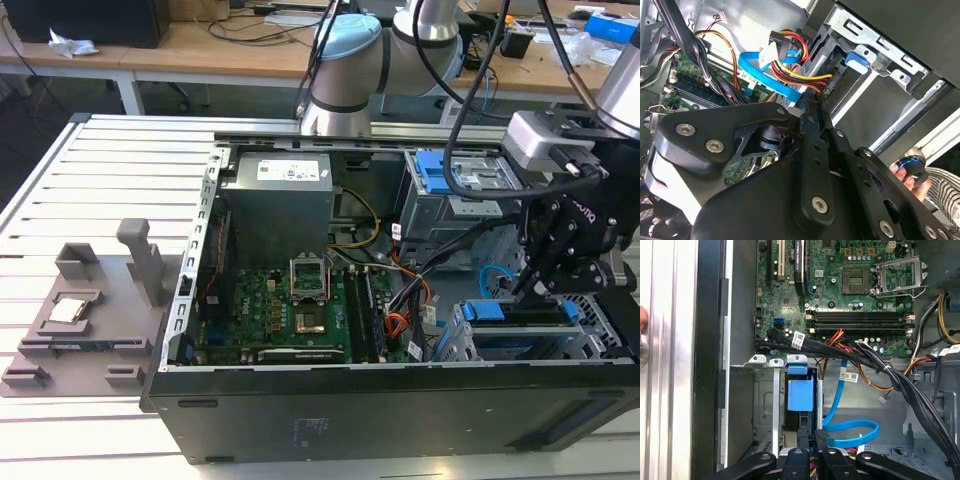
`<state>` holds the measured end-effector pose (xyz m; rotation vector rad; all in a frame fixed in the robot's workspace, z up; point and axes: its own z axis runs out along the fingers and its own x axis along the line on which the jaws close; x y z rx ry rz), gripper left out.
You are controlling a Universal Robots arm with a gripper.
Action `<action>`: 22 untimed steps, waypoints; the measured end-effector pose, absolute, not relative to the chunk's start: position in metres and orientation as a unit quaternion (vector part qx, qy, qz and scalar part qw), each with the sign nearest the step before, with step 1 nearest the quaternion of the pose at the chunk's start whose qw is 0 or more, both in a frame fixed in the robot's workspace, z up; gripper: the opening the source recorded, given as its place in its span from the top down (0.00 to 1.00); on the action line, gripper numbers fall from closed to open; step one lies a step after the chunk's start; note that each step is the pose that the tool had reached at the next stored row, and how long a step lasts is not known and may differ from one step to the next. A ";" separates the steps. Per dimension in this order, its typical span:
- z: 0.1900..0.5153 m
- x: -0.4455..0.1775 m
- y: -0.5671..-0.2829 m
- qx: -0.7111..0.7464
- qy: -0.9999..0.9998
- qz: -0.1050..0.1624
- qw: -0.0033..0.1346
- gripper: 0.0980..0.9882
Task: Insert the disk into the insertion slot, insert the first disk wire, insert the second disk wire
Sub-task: 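Insert the second disk wire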
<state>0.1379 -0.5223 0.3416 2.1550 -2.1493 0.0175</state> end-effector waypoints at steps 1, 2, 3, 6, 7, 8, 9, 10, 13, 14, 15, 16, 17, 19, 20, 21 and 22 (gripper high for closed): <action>0.341 0.138 -0.522 0.707 -0.705 0.006 0.049 0.93; 0.340 0.138 -0.523 0.707 -0.705 0.006 0.049 0.93; 0.340 0.138 -0.523 0.707 -0.705 0.006 0.049 0.93; 0.337 0.138 -0.524 0.707 -0.705 0.006 0.049 0.93; 0.337 0.138 -0.524 0.707 -0.705 0.005 0.049 0.93; 0.336 0.138 -0.525 0.707 -0.705 0.005 0.049 0.93; 0.336 0.138 -0.525 0.707 -0.705 0.006 0.049 0.93; 0.335 0.138 -0.526 0.707 -0.705 0.006 0.049 0.93; 0.335 0.138 -0.525 0.707 -0.705 0.006 0.049 0.93; 0.334 0.138 -0.525 0.707 -0.705 0.006 0.049 0.92; 0.334 0.138 -0.525 0.707 -0.705 0.005 0.048 0.92; 0.334 0.138 -0.525 0.707 -0.705 0.005 0.049 0.85; 0.336 0.138 -0.526 0.707 -0.705 0.005 0.049 0.85; 0.356 0.138 -0.525 0.707 -0.705 0.005 0.049 0.85; 0.363 0.138 -0.524 0.707 -0.705 0.005 0.049 0.85; 0.370 0.138 -0.522 0.707 -0.705 0.006 0.049 0.85; 0.377 0.138 -0.521 0.707 -0.705 0.005 0.049 0.94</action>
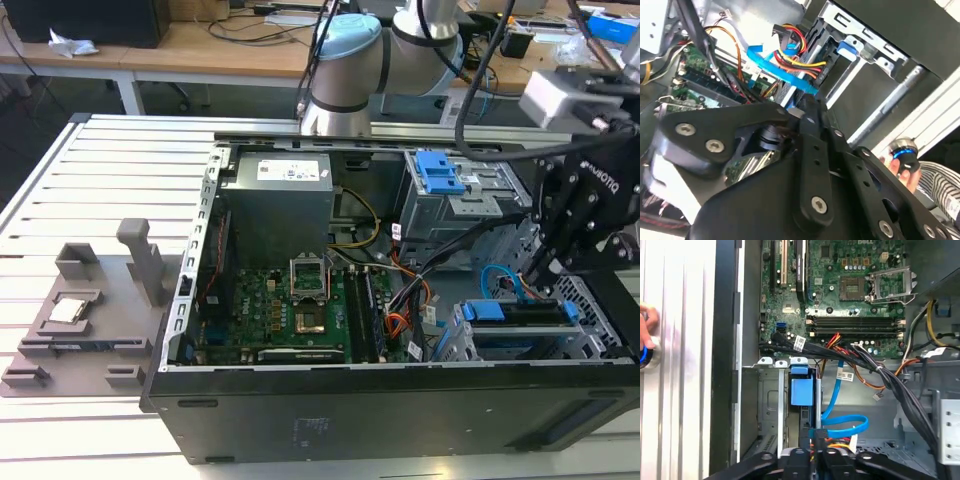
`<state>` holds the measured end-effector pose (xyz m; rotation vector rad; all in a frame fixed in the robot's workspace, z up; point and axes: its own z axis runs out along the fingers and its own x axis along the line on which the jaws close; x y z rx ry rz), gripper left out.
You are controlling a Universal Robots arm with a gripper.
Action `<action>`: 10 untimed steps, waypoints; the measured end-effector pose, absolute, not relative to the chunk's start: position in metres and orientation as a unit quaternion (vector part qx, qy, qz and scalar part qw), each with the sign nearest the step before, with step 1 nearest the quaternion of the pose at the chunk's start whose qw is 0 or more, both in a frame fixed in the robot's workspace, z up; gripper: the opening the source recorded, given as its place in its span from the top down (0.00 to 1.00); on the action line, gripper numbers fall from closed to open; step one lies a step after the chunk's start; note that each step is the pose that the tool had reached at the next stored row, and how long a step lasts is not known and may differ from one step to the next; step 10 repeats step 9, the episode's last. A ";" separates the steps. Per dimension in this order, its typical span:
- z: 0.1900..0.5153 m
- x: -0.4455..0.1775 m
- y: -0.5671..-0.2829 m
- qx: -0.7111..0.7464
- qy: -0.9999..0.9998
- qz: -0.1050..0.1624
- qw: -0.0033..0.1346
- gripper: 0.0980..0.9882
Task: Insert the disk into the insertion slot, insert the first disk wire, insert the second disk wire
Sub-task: 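Insert the second disk wire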
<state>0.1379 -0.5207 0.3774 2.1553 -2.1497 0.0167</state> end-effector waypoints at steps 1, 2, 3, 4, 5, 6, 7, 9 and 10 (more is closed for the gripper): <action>0.382 0.138 -0.520 0.707 -0.705 0.006 0.049 0.94; 0.389 0.138 -0.519 0.707 -0.705 0.006 0.049 0.99; 0.394 0.138 -0.519 0.707 -0.705 0.006 0.049 0.99; 0.395 0.138 -0.519 0.707 -0.705 0.005 0.049 0.99; 0.395 0.138 -0.519 0.707 -0.705 0.006 0.049 0.99; 0.395 0.138 -0.519 0.707 -0.705 0.006 0.049 0.99; 0.395 0.138 -0.519 0.707 -0.705 0.006 0.049 0.99; 0.395 0.138 -0.519 0.707 -0.705 0.006 0.049 0.99; 0.395 0.138 -0.519 0.707 -0.705 0.006 0.049 0.99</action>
